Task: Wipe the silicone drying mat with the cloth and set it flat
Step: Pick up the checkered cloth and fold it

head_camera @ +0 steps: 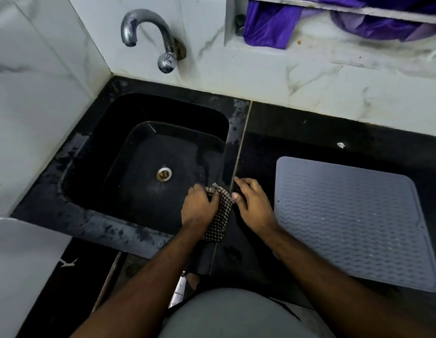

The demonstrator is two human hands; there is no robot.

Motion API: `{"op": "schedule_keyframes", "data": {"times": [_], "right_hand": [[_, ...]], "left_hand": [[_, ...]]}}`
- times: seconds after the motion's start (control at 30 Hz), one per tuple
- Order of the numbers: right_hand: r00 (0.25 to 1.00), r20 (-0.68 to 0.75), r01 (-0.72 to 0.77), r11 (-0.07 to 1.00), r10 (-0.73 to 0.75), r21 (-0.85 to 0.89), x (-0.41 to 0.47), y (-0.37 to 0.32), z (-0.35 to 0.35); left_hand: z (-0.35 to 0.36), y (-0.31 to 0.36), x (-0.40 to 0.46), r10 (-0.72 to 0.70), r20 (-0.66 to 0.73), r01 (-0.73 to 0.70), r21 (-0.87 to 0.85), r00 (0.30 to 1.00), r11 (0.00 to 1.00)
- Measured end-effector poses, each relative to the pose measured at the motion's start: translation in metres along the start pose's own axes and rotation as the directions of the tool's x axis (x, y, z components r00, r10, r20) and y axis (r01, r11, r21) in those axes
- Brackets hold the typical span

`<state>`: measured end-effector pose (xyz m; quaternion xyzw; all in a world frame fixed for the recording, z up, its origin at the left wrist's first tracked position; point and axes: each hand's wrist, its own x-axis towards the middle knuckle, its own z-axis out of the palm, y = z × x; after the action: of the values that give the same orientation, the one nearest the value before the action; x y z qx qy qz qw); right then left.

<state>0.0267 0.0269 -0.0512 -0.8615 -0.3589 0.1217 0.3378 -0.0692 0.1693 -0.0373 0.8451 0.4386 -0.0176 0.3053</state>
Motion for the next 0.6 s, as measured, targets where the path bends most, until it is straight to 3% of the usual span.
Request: {"op": "schedule_keyframes", "data": {"times": [0.13,0.27,0.37,0.43,0.6], "right_hand": [[0.971,0.08,-0.238,0.946,0.226,0.221,0.003,-0.015,-0.001],[0.947,0.14,-0.306,0.944,0.289,0.126,0.005,-0.014,0.007],[0.941,0.162,-0.306,0.952,0.298,0.027,0.005,-0.013,0.011],[0.934,0.123,-0.333,0.942,0.335,-0.037,0.006,-0.016,0.015],[0.895,-0.021,-0.444,0.894,0.445,0.061,0.007,-0.027,0.023]], "left_hand": [[-0.011,0.0,0.011,0.103,0.052,-0.092,-0.186,0.993,0.978],[-0.015,0.013,0.016,0.083,0.038,-0.054,-0.481,0.996,0.875],[-0.019,0.023,0.026,0.18,0.1,-0.105,-0.508,0.979,0.855],[-0.02,0.026,0.029,0.266,0.175,-0.147,-0.499,0.948,0.854],[-0.015,0.011,0.039,0.383,0.282,-0.109,-0.663,0.88,0.74]]}}
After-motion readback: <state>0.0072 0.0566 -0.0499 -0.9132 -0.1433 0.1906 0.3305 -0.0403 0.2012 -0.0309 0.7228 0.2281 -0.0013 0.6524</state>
